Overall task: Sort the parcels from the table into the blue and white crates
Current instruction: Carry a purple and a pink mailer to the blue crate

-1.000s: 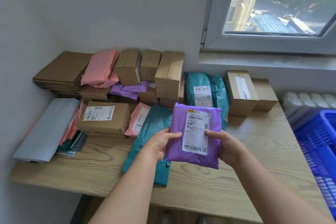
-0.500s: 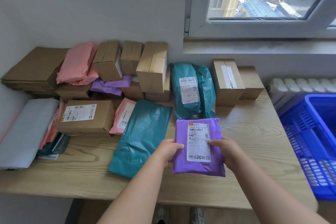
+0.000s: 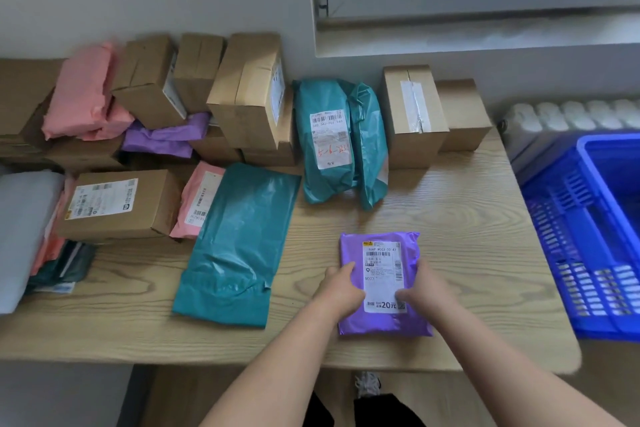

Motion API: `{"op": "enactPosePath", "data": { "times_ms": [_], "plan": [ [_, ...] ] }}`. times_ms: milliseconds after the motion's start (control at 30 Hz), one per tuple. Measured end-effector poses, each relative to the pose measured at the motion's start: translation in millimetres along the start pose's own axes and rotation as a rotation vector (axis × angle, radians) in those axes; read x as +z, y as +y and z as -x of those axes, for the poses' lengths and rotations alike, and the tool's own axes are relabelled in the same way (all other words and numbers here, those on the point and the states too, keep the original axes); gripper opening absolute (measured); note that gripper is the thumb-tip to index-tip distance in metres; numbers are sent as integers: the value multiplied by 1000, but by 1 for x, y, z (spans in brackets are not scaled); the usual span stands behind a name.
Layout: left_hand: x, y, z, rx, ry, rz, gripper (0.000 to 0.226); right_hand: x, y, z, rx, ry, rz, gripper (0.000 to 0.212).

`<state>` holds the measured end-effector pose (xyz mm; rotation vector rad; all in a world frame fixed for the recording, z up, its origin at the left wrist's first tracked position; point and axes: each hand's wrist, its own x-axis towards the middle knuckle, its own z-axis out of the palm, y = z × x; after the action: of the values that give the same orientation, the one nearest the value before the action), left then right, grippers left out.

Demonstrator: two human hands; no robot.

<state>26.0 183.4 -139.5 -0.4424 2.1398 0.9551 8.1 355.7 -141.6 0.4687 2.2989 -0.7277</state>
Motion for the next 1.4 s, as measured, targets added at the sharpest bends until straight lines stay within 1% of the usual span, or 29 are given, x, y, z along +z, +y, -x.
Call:
{"op": "enactPosePath", "data": {
  "times_ms": [100, 200, 267, 333, 433, 567, 667, 733, 767, 833, 900, 1033, 1133, 1267, 1367, 1400],
  "plan": [
    [-5, -2, -2, 0, 21, -36, 67, -2, -2, -2, -4, 35, 59, 65],
    [-14, -4, 1, -32, 87, -28, 60, -12, -10, -6, -89, 140, 89, 69],
    [-23, -9, 3, -52, 156, -16, 56, -20, -22, -8, -176, 188, 126, 62],
    [-35, -16, 6, -80, 220, -10, 57, -23, -41, -9, -240, 215, 134, 53],
    [-59, -33, 11, -115, 345, 13, 53, -17, -72, -6, -326, 187, 119, 45],
    [-101, -64, 21, -159, 507, 97, 44, 12, -111, 4, -425, 116, 176, 39],
    [-132, -89, 24, -175, 639, 159, 39, 37, -137, 12, -476, 62, 209, 38],
    [-152, -105, 25, -176, 690, 173, 39, 52, -154, 14, -496, 37, 235, 39],
    [-167, -119, 24, -178, 701, 161, 40, 67, -169, 11, -499, 30, 249, 39],
    [-180, -125, 25, -159, 706, 130, 41, 74, -180, 15, -502, 17, 258, 43],
    [-203, -141, 20, -123, 703, 91, 42, 97, -205, 12, -513, -1, 287, 49],
    [-233, -156, 5, -30, 679, -137, 51, 134, -240, 17, -589, -69, 387, 67],
    [-242, -160, -8, 21, 638, -259, 60, 154, -249, 17, -558, -131, 513, 77],
    [-238, -157, -23, -25, 579, -180, 75, 158, -240, 11, -491, -149, 612, 79],
    [-229, -153, -31, -69, 521, -153, 71, 150, -228, 6, -461, -120, 674, 76],
    [-229, -154, -32, -84, 525, -141, 71, 147, -225, 5, -457, -105, 677, 75]
  ]
}}
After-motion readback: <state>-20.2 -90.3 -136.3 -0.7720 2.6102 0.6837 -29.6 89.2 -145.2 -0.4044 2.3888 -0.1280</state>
